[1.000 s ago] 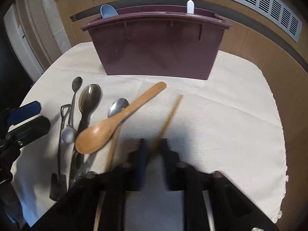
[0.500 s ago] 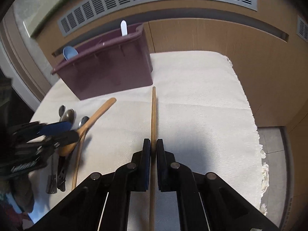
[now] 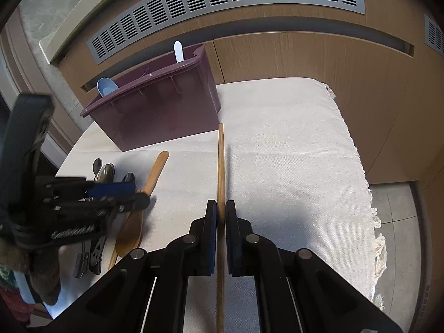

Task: Organize utensils
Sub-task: 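Grasp a wooden chopstick with the right tool while the left tool grasps the wooden spoon, then lift chopstick and wooden spoon into the maroon caddy and open both tools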

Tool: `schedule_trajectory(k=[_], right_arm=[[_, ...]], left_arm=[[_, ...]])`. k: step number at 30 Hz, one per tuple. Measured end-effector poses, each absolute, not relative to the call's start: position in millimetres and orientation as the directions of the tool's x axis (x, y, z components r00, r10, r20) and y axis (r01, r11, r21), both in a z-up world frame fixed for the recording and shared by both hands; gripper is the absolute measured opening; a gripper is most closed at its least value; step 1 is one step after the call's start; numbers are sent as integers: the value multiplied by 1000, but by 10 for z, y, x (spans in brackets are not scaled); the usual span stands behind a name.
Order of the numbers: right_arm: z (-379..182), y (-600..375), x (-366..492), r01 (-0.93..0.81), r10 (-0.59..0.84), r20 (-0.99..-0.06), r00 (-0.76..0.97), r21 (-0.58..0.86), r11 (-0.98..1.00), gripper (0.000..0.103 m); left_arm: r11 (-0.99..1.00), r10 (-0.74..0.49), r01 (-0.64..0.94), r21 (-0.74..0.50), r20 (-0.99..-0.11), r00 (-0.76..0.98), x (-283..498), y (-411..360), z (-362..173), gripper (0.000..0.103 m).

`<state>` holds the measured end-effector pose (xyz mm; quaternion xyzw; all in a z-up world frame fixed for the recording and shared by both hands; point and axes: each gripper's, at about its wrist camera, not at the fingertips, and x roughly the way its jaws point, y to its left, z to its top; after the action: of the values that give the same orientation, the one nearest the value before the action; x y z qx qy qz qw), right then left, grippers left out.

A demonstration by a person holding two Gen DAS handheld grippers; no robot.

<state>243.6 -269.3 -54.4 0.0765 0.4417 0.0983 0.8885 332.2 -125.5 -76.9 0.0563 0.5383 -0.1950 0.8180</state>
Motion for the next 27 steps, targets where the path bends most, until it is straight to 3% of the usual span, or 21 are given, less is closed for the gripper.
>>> schedule_trajectory(k=[10, 12, 14, 19, 24, 27], right_arm=[[-505, -2762, 2400, -104, 251, -755, 606, 237, 966, 5], [-498, -2775, 2402, -102, 255, -752, 608, 245, 964, 5], [-475, -2783, 2383, -103, 259, -745, 614, 250, 963, 5], [-362, -2750, 2287, -141, 275, -722, 635, 241, 960, 5], [-204, -2649, 2193, -179, 299, -682, 667, 243, 954, 5], [-85, -2586, 2152, -199, 314, -654, 689, 246, 949, 5]], left_arm=[[925, -118, 380, 0, -950, 288, 3653, -1549, -850, 27], [925, -144, 379, -19, -942, 303, 3593, -1575, -841, 15], [932, -209, 354, -85, -921, 330, 3480, -1456, -818, 12], [919, -365, 325, -221, -787, 497, 2928, -1079, -486, 11], [911, -412, 290, -292, -642, 647, 2495, -720, -63, 11], [918, -397, 288, -274, -605, 690, 2382, -612, 113, 11]])
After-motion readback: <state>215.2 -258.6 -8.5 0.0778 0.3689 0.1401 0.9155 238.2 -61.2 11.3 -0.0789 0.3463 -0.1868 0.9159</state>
